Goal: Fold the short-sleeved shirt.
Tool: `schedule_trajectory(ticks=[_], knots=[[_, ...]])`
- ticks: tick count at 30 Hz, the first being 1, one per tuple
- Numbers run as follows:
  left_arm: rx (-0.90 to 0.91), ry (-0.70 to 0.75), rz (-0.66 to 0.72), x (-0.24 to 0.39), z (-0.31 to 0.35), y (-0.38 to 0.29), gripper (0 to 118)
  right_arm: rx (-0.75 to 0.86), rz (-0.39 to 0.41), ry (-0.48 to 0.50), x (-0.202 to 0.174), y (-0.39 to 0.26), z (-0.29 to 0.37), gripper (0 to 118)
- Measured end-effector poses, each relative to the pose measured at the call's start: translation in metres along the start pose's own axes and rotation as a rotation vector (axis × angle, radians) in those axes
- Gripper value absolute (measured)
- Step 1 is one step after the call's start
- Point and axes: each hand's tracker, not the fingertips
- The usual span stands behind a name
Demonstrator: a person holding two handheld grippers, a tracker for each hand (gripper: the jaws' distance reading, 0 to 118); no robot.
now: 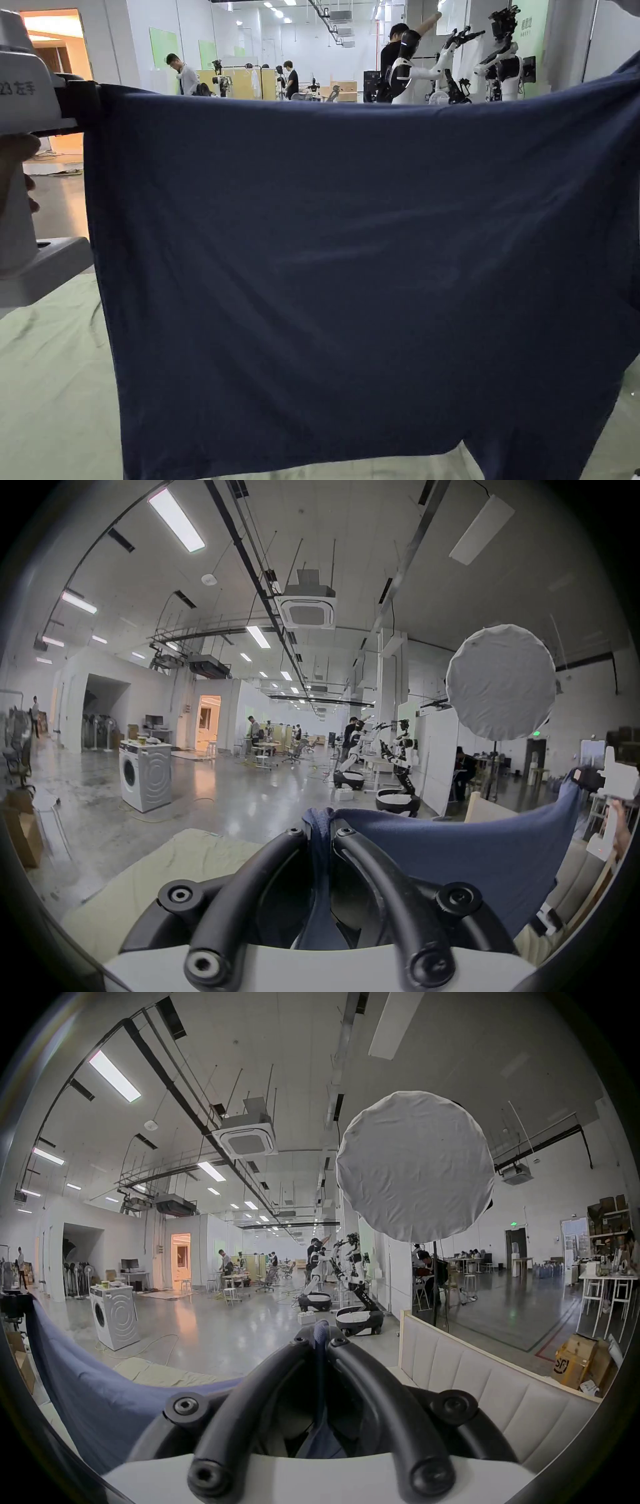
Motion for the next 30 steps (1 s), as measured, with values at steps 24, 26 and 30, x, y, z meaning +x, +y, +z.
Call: schedule_trajectory(ticks=[24, 26, 30], knots=[[-0.049, 0.071, 0.059, -0.002, -0.191, -0.043, 9, -0.018, 0.014, -0.023, -0.056, -0.056, -0.159, 4], [-0.072, 0.073, 0.049, -0.002, -0.205, -0.047, 9, -0.029, 0.021, -0.036, -0.061, -0.061, -0.171, 4], [-0.1, 0.07, 0.106, -0.006, -0.219, -0.065, 9, -0.043, 0.044, -0.034, -0.068, -0.077, -0.184, 4]])
